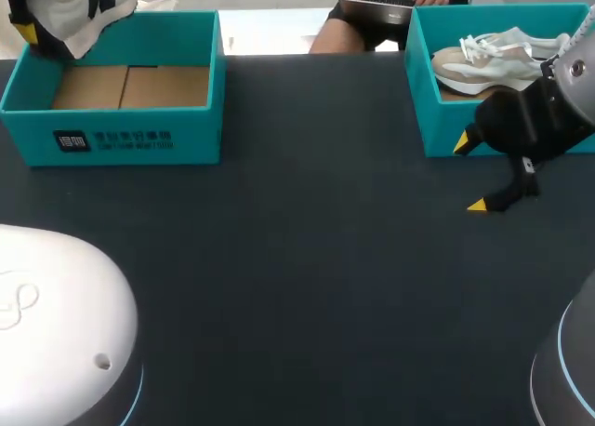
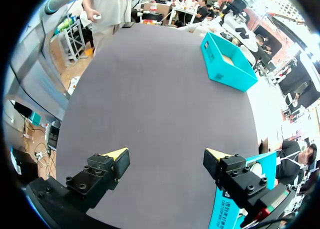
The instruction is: Take the shoe out of the shoebox, open the shoe tongue, remove and reinsert the insole, then place the shoe into the shoebox
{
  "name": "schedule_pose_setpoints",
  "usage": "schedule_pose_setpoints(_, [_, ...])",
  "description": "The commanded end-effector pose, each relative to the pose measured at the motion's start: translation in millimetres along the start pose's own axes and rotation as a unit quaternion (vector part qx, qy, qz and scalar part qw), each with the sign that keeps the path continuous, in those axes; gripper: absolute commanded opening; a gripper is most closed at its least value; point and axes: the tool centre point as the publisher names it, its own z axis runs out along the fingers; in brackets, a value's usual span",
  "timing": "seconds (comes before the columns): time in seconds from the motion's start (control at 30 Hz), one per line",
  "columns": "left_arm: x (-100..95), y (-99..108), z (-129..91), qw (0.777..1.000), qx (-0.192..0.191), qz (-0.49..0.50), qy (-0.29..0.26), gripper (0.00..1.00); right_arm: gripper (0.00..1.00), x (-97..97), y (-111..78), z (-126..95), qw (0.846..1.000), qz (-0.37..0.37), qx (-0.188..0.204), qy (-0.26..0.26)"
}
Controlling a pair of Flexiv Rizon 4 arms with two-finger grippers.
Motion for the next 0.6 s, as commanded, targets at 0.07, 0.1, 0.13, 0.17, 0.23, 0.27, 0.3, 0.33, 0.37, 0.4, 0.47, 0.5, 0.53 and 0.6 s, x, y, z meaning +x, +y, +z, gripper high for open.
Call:
schedule_pose_setpoints(0.07, [-6.2, 30, 8, 1.0, 0.019, -0.019, -0.008, 0.0, 1.0, -0.6, 0.8, 1, 1.0, 0.0, 0.001, 0.001])
schedule_pose_setpoints(0.1, [-8.8, 34, 10, 1.0, 0.01, -0.021, -0.003, 0.0, 1.0, -0.6, 0.8, 1, 1.0, 0.0, 0.001, 0.001])
schedule_pose_setpoints(0.13, [-11.4, 39, 12, 0.999, 0.016, -0.031, -0.004, 0.0, 1.0, -0.6, 0.8, 1, 1.0, 0.0, 0.001, 0.001])
schedule_pose_setpoints(0.17, [-13.8, 45, 14, 0.999, 0.013, -0.032, 0.0, 0.0, 1.0, -0.6, 0.8, 1, 1.0, 0.0, 0.001, 0.001])
schedule_pose_setpoints(0.23, [-16.7, 54, 16, 0.999, 0.023, -0.043, 0.002, 0.0, 1.0, -0.6, 0.8, 1, 1.0, 0.0, 0.001, 0.001])
schedule_pose_setpoints(0.27, [-18.7, 59, 19, 0.999, 0.02, -0.045, 0.003, 0.0, 1.0, -0.6, 0.8, 1, 1.0, 0.0, 0.001, 0.001])
schedule_pose_setpoints(0.3, [-19.6, 62, 20, 0.998, 0.022, -0.051, 0.0, 0.0, 1.0, -0.6, 0.8, 1, 1.0, 0.0, 0.001, 0.001])
schedule_pose_setpoints(0.33, [-20.9, 67, 21, 0.998, 0.025, -0.055, -0.002, 0.0, 1.0, -0.6, 0.8, 1, 1.0, 0.0, 0.001, 0.001])
schedule_pose_setpoints(0.37, [-20.9, 69, 22, 0.998, 0.022, -0.055, -0.007, 0.0, 1.0, -0.6, 0.8, 1, 1.0, 0.0, 0.001, 0.001])
schedule_pose_setpoints(0.4, [-20.6, 74, 23, 0.998, 0.025, -0.063, -0.018, 0.0, 1.0, -0.6, 0.8, 1, 1.0, 0.0, 0.001, 0.001])
schedule_pose_setpoints(0.47, [-20.5, 80, 25, 0.998, 0.025, -0.063, -0.015, 0.0, 1.0, -0.6, 0.8, 1, 1.0, 0.0, 0.001, 0.001])
schedule_pose_setpoints(0.5, [-21.1, 82, 25, 0.997, 0.025, -0.067, -0.012, 0.0, 1.0, -0.6, 0.8, 1, 1.0, 0.0, 0.001, 0.001])
schedule_pose_setpoints(0.53, [-21.7, 85, 27, 0.997, 0.026, -0.066, -0.011, 0.0, 1.0, -0.6, 0.8, 1, 1.0, 0.0, 0.001, 0.001])
schedule_pose_setpoints(0.6, [-21.3, 88, 28, 0.998, 0.025, -0.058, -0.008, 0.0, 1.0, -0.6, 0.8, 1, 1.0, 0.0, 0.001, 0.001])
